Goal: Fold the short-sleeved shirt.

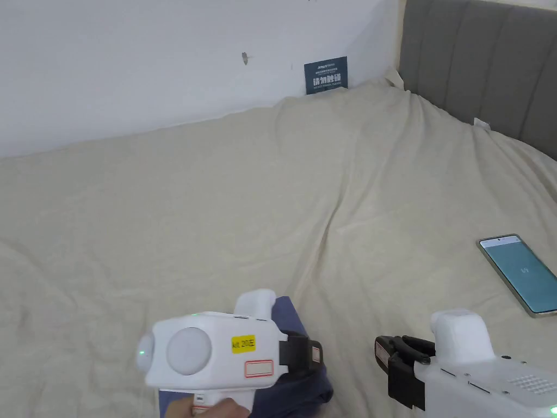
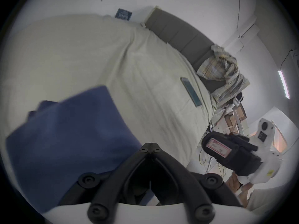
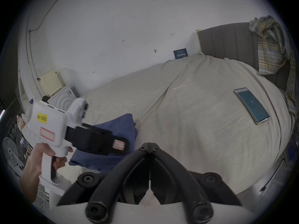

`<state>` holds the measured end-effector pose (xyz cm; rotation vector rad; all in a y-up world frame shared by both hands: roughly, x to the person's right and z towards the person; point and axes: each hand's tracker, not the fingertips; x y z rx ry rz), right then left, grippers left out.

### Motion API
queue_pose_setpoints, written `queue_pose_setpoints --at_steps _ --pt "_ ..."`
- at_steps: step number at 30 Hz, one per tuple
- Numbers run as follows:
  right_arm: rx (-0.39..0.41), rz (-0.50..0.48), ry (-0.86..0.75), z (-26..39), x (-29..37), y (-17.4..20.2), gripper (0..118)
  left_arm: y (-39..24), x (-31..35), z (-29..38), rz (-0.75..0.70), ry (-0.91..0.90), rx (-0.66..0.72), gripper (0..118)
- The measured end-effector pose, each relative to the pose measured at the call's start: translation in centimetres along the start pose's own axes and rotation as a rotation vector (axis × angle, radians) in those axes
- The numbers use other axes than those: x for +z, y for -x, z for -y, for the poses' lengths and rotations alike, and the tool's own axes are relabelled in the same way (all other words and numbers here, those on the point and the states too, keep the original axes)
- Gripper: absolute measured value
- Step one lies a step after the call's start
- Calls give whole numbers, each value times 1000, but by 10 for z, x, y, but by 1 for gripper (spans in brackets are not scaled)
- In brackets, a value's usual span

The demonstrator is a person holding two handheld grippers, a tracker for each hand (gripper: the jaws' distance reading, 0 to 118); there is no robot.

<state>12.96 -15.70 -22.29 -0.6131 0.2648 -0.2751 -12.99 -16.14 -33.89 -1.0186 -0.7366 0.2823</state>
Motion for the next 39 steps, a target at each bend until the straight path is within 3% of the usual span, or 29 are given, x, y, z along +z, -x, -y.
queue_pose_setpoints --at_steps 5,11,16,18,19,21,22,23,26,30,36,39 --pt "48 -50 -7 -6 -9 28 0 26 90 12 -60 -160 33 0" --pt "135 -146 -3 -1 -45 85 0 70 177 54 -182 -297 166 0" --pt "272 -54 -12 25 -95 120 0 109 193 88 -157 -306 307 0" --pt "264 -42 1 36 -107 121 0 123 186 95 -89 -262 365 1" --pt "269 -37 1 42 -111 119 0 128 182 98 -72 -246 375 12" --pt "281 -1 -15 50 -113 118 0 133 173 101 -67 -230 388 76" --pt "318 16 -39 54 -114 119 0 133 164 101 -63 -220 391 97" --pt "349 36 -46 57 -116 121 0 134 157 100 -49 -208 396 107" --pt "392 46 -45 63 -119 124 0 140 134 96 48 -203 446 107" --pt "338 28 -52 61 -118 117 0 154 102 85 96 -188 528 107" --pt "319 17 -47 61 -118 113 0 143 65 56 194 -147 535 106" --pt "315 24 -47 61 -118 113 0 128 56 47 136 -118 467 100"
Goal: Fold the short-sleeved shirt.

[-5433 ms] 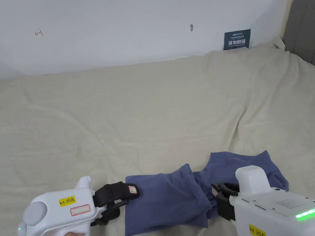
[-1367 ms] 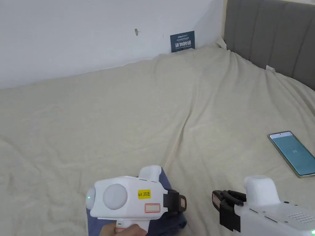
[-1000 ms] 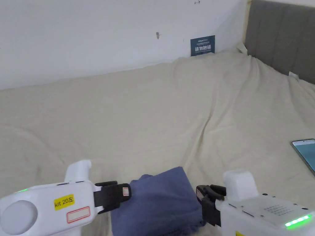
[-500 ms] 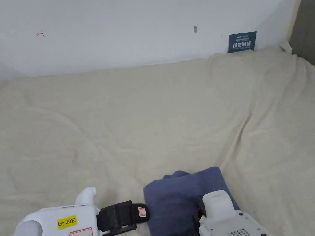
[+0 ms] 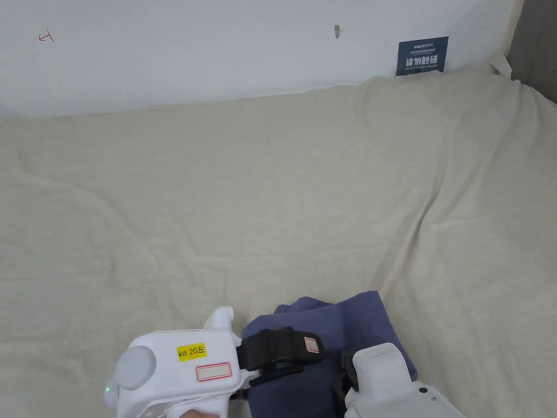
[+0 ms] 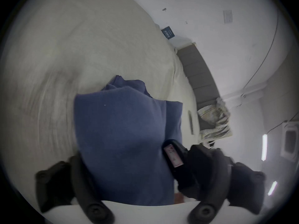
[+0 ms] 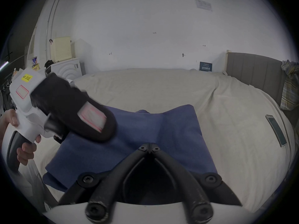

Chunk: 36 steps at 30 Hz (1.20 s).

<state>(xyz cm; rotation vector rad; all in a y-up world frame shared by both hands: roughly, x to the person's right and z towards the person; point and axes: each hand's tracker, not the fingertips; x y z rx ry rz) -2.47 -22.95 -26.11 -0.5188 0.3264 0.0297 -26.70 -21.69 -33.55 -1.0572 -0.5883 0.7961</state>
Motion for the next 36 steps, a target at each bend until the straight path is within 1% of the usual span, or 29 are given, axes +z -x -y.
queue_pose_setpoints --at_steps 1,2,3,4,5,8,10,11,13,16,19,23,24,26,28,30,32,33,36 --pt "-9 1 1 -1 0 0 0 -4 2 0 -69 -14 -43 86" --pt "-19 0 3 -2 1 -2 0 -7 3 1 -163 -34 -67 39" --pt "-34 -10 2 -5 2 -4 0 -6 2 2 -212 -49 -97 28" --pt "-41 -15 2 -9 5 -3 0 0 3 3 -108 -19 -42 27" --pt "-41 1 -7 -11 8 -2 0 0 6 4 -94 -35 -28 26" --pt "4 60 -90 -23 23 1 0 -8 13 6 -135 -54 -100 24" --pt "-3 50 -117 -35 33 5 0 -18 23 6 -160 -58 -158 24" --pt "-19 62 -135 -39 36 7 0 -22 28 6 -173 -67 -178 24" --pt "-40 60 -188 -52 45 14 0 -28 45 7 -230 -91 -231 24" --pt "-45 61 -224 -66 54 30 0 -28 77 9 -312 -142 -310 24" --pt "-57 46 -252 -73 59 48 0 -9 115 6 -364 -167 -303 24" --pt "-37 62 -281 -79 62 75 0 18 168 -1 -504 -211 -300 24" --pt "-32 55 -282 -80 61 81 0 28 183 -5 -533 -218 -284 24" --pt "-46 40 -275 -82 59 90 0 48 211 -15 -539 -225 -257 24" --pt "-56 42 -275 -83 57 98 0 64 239 -25 -596 -241 -227 24" --pt "-39 63 -284 -84 56 104 0 77 264 -38 -667 -253 -223 24" --pt "-37 69 -285 -88 56 107 0 95 290 -55 -728 -250 -225 24" --pt "-42 65 -278 -85 56 103 0 101 302 -65 -756 -249 -217 24" --pt "-46 100 -270 -85 55 101 0 110 329 -90 -914 -233 -236 24"
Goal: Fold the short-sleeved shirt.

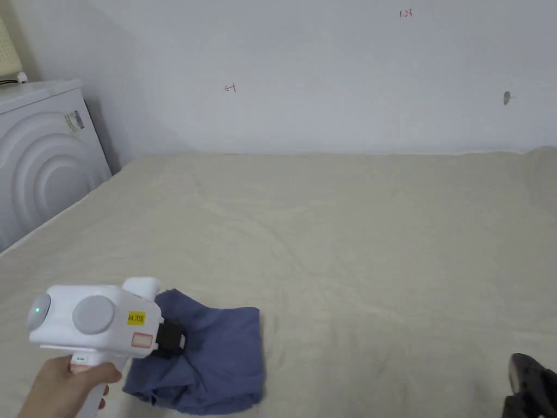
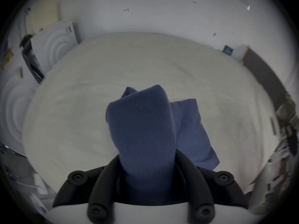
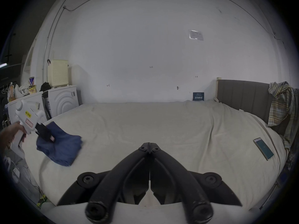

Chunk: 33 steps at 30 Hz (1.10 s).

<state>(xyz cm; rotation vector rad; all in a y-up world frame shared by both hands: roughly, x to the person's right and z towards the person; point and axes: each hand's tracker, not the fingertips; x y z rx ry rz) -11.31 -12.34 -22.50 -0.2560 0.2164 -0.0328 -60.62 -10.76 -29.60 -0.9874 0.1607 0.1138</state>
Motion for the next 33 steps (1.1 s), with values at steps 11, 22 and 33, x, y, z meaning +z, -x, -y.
queue_pose_setpoints --at_steps 11,22,33 --pt "15 77 30 -22 -16 12 0 76 -29 -32 -439 96 -150 24" --pt "-2 53 66 -21 -36 14 0 116 -19 -32 -531 39 -107 117" --pt "-40 23 65 -21 -30 5 0 72 43 -3 -178 -259 71 89"
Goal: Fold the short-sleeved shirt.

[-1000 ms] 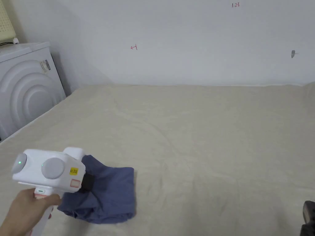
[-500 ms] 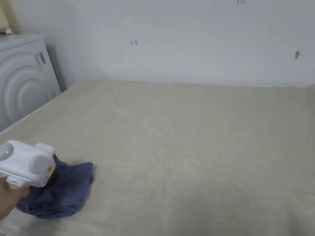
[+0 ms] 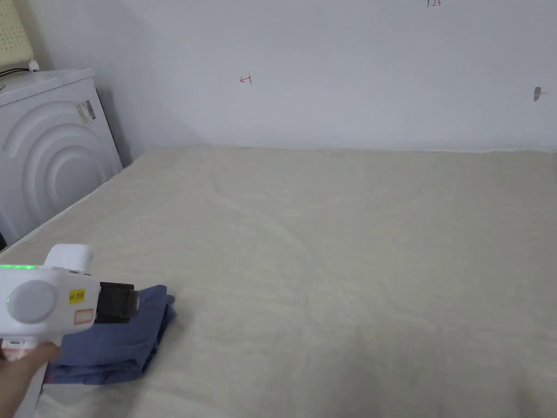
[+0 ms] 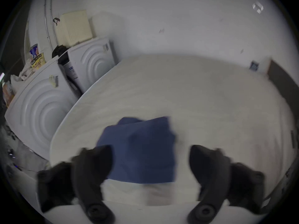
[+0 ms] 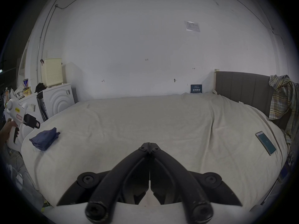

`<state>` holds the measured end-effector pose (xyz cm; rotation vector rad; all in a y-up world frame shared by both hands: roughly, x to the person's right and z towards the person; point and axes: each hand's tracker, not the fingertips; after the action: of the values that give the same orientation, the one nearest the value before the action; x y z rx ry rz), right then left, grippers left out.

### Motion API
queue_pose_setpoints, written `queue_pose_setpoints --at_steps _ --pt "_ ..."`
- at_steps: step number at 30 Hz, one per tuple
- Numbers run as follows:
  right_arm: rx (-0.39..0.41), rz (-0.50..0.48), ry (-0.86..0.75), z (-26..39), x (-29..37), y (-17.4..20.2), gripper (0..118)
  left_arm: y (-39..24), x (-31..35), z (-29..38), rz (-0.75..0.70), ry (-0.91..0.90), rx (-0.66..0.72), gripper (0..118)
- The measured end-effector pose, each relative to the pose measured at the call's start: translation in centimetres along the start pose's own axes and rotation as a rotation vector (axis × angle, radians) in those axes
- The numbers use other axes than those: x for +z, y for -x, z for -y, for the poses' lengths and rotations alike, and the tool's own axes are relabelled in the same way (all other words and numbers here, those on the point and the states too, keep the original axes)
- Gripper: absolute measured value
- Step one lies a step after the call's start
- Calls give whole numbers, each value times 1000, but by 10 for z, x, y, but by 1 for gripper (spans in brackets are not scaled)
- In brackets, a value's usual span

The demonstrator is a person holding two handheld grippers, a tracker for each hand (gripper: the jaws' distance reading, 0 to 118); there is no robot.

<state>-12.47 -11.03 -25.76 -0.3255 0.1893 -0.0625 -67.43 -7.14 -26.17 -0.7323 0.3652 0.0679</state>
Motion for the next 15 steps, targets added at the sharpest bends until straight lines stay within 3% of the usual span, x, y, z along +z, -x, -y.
queue_pose_setpoints --at_steps 2,6,8,12,15 --pt "-4 1 -11 -4 3 -5 0 -35 26 10 40 -89 -23 49" --pt "-4 10 -39 -12 11 -19 0 -103 58 33 108 -202 -82 10" --pt "-4 10 -42 -13 12 -28 0 -131 72 44 130 -267 -24 0" --pt "-22 -11 -40 -17 16 -44 0 -197 109 65 55 -370 -31 0" --pt "-3 -27 -51 -20 23 -49 0 -225 120 71 135 -373 -51 0"
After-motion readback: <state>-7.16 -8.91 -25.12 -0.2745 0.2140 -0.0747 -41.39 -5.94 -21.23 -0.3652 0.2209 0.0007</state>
